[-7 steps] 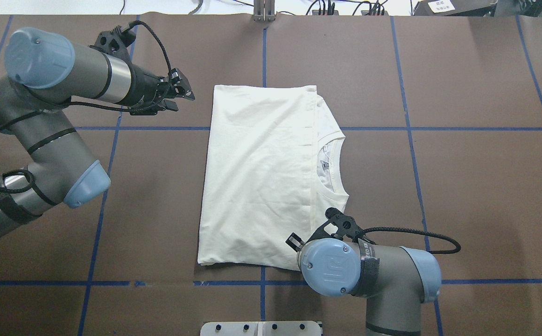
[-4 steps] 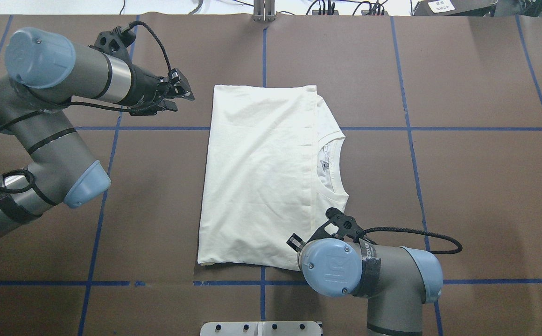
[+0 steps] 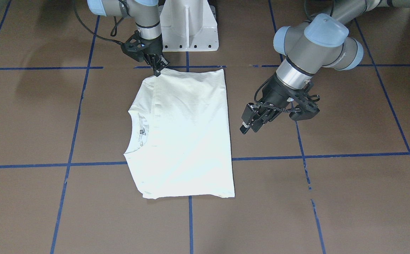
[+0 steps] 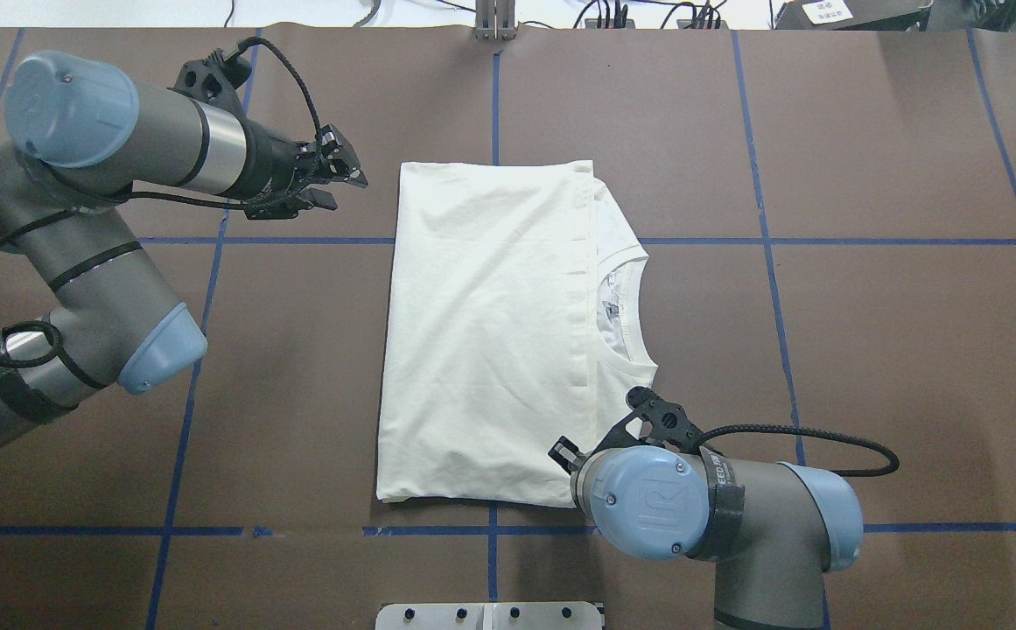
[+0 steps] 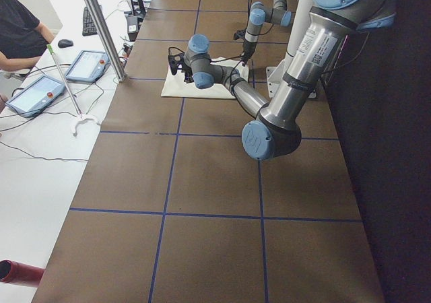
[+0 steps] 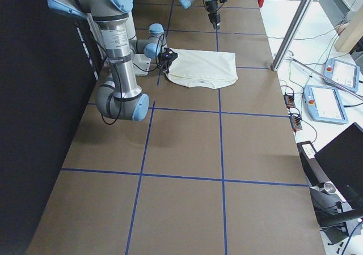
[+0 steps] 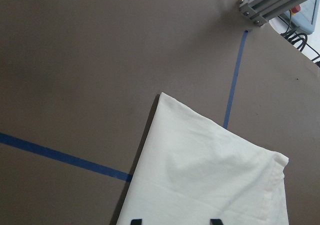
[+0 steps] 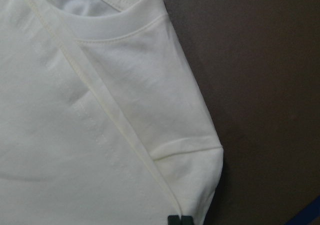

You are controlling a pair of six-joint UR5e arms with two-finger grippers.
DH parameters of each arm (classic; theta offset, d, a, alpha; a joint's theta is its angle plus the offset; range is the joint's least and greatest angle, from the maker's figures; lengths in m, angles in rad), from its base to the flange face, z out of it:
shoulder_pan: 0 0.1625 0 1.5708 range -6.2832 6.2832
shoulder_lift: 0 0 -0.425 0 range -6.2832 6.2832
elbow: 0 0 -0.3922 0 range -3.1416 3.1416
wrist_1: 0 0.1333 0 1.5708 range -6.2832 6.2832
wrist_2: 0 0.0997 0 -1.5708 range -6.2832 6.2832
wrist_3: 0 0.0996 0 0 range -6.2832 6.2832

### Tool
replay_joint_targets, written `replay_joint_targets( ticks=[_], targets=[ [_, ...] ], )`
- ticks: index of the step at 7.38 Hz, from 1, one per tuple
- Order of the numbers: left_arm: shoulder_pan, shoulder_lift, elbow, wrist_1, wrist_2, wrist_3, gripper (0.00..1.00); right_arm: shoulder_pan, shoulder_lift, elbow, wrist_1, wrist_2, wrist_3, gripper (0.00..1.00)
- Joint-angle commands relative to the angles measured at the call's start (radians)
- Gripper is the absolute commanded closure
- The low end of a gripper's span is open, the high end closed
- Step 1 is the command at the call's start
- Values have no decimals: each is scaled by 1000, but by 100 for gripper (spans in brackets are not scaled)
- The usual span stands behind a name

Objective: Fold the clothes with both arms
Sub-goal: 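Move the left gripper along the shirt's edge to the corner nearest the robot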

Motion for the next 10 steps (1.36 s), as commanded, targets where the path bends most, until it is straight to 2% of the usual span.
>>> replay_joint_targets(
  ticks=[1, 3, 4, 6, 9, 10],
  targets=[
    [33, 68, -112, 34, 3, -62, 45, -17, -21, 17, 0, -1, 0, 100],
    [108, 88, -190, 121, 24, -110, 45, -24, -27, 18, 0, -1, 0, 100],
    [183, 100, -221, 124, 115, -186, 45, -27, -27, 15, 0, -2, 0, 100],
    [205, 101, -221, 134, 141, -191, 45, -24, -25, 14, -2, -2, 0, 54],
    [205, 99, -221, 137, 141, -191, 45, -31, -22, 3, -51, -27, -2, 37],
    [205, 101, -221, 137, 141, -191, 45, -31, -22, 1, -51, -30, -2, 37]
  ],
)
